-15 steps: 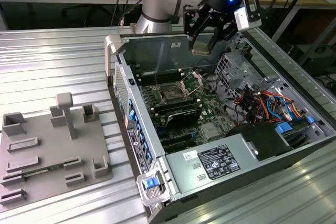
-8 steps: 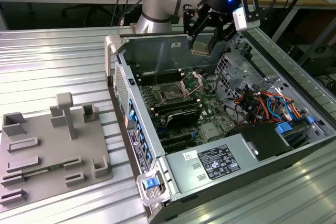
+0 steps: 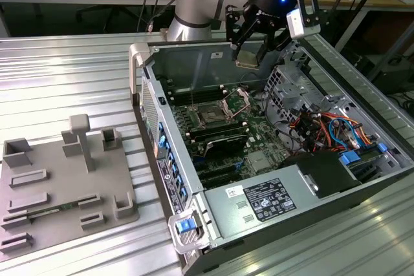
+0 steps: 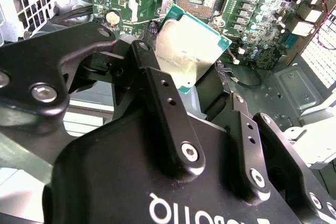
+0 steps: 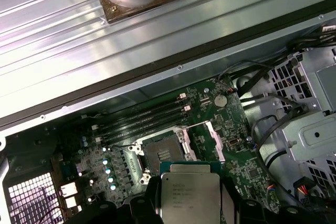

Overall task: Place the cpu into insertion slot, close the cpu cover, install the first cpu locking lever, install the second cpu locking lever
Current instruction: 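Place the cpu into insertion slot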

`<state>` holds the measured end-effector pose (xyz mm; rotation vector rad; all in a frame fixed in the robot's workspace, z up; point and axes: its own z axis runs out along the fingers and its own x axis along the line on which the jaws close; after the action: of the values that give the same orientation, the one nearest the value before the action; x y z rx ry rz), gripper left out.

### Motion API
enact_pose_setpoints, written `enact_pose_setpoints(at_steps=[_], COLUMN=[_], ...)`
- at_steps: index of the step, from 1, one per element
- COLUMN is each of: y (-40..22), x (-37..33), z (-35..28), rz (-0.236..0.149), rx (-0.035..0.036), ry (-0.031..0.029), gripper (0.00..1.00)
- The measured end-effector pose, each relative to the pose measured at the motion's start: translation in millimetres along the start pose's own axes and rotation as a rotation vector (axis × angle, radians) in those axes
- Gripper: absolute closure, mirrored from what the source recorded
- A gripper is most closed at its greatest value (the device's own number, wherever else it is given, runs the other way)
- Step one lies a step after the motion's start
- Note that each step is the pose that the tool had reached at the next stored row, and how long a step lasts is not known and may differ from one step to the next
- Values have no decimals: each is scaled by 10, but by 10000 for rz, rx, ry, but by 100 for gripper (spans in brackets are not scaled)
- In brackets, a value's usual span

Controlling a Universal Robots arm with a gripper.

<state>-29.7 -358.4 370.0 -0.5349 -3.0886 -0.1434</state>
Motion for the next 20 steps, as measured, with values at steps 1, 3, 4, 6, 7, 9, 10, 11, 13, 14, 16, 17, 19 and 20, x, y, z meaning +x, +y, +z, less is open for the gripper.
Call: enact_pose_setpoints(at_steps=[1,3,4,6,7,9,10,11,13,14,16,17,19,20], y=[0,0,0,0,0,0,0,0,0,-1,-4,-9,-26,-26], x=[0,0,0,0,0,0,0,0,0,0,4,14,49,50], z=[0,0,0,0,0,0,1,1,3,4,6,7,6,6], rz=[0,0,1,12,31,162,284,364,541,619,688,697,719,826], rx=[0,0,0,0,-1,-2,-4,-5,-9,-11,-16,-18,-14,-14], ry=[0,0,0,-1,-2,-14,-25,-32,-48,-55,-62,-63,-64,-72], gripper=[45,45,45,45,45,45,45,45,45,45,45,45,45,45])
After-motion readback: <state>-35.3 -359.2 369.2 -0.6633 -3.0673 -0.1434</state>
